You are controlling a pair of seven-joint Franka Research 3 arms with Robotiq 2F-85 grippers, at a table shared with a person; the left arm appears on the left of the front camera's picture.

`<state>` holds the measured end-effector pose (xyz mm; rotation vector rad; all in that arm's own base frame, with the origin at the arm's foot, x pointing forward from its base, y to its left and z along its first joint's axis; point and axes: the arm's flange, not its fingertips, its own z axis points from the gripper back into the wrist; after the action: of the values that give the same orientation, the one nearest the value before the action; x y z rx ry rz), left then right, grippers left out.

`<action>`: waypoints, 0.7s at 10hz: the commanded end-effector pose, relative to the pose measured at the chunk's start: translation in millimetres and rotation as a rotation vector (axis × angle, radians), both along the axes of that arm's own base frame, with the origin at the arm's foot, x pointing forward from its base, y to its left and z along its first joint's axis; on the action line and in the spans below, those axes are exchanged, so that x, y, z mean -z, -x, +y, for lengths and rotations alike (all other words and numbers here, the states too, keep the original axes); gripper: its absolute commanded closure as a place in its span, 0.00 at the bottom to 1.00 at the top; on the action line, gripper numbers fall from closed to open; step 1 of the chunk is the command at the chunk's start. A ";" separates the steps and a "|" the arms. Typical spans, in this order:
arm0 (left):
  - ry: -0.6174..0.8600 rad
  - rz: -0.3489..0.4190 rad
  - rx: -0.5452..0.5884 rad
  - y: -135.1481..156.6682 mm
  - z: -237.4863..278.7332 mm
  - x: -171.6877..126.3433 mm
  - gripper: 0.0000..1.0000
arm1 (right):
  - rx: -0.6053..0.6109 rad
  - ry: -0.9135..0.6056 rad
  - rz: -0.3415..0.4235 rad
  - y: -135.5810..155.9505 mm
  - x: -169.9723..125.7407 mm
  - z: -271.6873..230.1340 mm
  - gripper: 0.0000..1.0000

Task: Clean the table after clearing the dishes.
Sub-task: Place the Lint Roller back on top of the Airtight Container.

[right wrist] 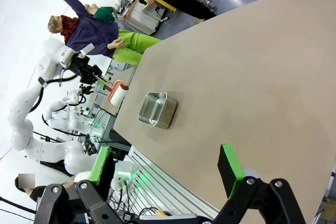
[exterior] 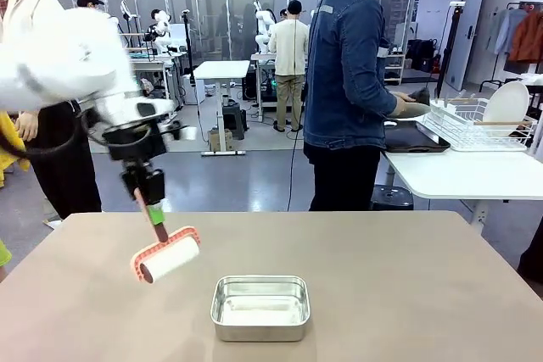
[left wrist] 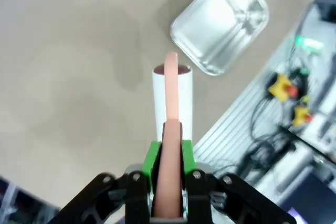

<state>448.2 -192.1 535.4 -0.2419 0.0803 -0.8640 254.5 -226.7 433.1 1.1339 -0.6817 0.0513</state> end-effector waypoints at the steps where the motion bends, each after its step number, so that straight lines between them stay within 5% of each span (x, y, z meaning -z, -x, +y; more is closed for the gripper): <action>1: -0.139 -0.055 0.405 -26.0 -74.9 -37.6 0.78 | -0.009 -0.003 -0.015 2.4 -0.7 0.1 0.00; 4: -0.148 -0.061 0.813 -39.3 -173.8 -26.7 0.78 | -0.009 -0.003 -0.015 2.4 -0.7 0.1 0.00; 7: -0.166 -0.093 0.852 -33.7 -209.1 12.9 0.78 | -0.009 -0.003 -0.015 2.4 -0.7 0.1 0.00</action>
<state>484.0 -405.2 519.1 -0.0388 0.1928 -1.7165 254.5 -226.8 433.2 1.1339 -0.6819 0.0512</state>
